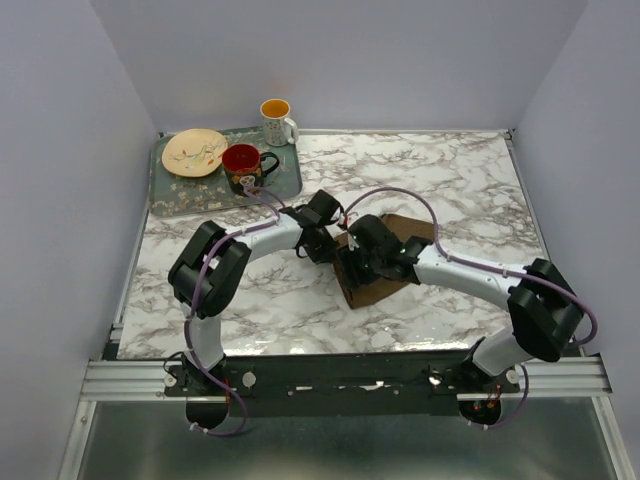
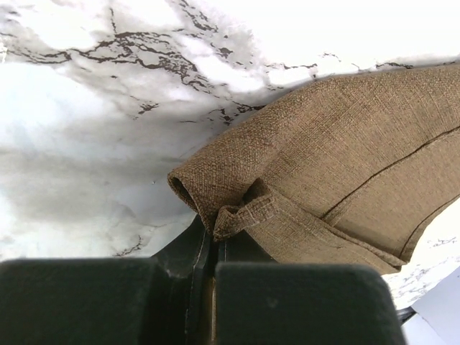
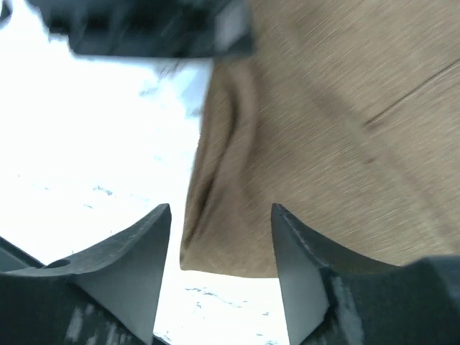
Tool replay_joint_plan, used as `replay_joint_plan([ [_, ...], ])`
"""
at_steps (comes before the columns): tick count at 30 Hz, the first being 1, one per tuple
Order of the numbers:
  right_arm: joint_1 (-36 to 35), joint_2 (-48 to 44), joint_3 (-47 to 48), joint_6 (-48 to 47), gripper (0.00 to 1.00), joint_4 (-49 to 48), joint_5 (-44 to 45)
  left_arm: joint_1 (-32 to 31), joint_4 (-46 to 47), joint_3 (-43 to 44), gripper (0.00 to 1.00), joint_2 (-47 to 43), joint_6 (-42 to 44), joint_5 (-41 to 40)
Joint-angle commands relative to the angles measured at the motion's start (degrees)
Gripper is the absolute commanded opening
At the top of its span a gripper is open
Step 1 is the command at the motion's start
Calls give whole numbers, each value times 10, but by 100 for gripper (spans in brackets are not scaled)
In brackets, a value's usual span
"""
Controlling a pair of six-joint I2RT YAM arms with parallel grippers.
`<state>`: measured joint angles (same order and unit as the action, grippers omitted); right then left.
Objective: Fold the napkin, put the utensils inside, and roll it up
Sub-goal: Roll the napkin with the utensil
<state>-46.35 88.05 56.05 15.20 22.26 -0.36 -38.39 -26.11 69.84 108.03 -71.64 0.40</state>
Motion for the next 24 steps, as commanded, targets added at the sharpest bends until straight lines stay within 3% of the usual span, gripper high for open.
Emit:
replay_joint_plan([
  [1,-64,-2,-33,19,68,-47,137,-3,-47,21,0,10,-19,-4],
  [5,-113,22,-27,11,70,-59,188,-3,-62,39,0,11,-22,9],
  [7,-121,45,-23,11,75,-58,222,-2,-64,41,0,12,-20,11],
  [13,-141,92,-1,6,75,-44,273,-2,-55,31,0,16,-22,15],
  [24,-174,137,42,25,62,-5,325,-2,-21,-3,0,15,-20,5],
])
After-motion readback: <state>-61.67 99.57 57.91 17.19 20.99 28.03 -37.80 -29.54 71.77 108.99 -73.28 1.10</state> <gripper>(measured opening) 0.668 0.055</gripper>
